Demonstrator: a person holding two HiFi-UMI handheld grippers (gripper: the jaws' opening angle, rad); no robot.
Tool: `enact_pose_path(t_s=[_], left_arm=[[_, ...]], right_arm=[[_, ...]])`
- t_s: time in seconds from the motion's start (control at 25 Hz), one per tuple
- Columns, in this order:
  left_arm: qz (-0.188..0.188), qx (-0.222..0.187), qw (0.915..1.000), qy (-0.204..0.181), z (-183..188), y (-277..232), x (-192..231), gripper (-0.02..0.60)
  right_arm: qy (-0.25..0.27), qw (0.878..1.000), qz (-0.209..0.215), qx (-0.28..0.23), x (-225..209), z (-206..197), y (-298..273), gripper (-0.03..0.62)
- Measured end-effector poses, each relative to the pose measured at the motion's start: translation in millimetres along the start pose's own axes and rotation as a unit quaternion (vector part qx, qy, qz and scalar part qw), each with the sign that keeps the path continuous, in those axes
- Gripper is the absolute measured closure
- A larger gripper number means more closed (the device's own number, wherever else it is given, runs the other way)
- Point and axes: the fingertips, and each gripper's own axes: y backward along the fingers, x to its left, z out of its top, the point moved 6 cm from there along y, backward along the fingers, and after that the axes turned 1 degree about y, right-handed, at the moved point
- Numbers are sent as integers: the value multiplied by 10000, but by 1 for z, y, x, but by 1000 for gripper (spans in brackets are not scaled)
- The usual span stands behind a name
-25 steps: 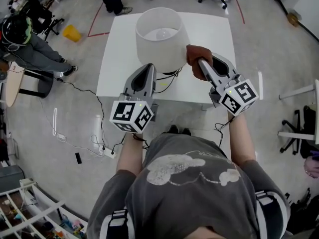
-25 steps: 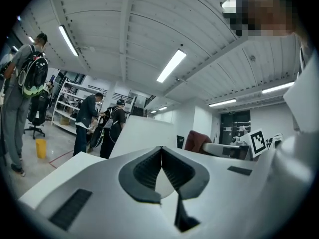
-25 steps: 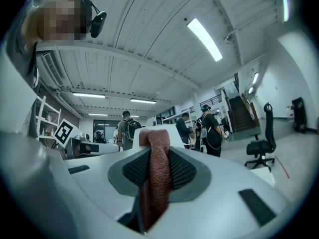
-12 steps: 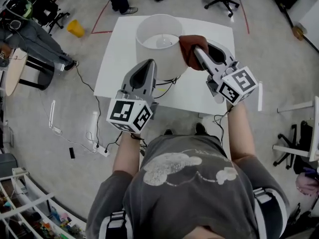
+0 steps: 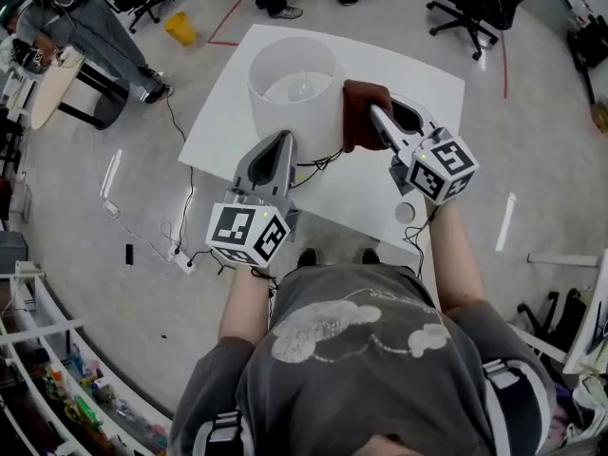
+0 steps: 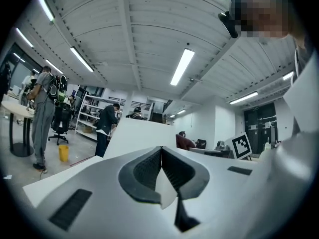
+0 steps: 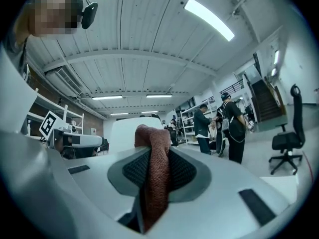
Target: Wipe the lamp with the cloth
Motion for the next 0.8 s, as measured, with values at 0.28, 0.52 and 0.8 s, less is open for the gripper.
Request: enact_pose_path(t_s=[0.28, 0.52, 0.8], left_arm=[[442, 125, 9989, 97, -24, -5, -22, 572], [726, 77, 9969, 307, -35, -8, -38, 572], [812, 92, 9964, 221, -37, -10, -41, 572]], right_arm=[[-231, 9982, 294, 466, -24, -36, 0, 508], [-272, 9944, 559, 854, -36, -60, 0, 508], [-340, 9943, 443, 906, -46, -66, 8, 508]])
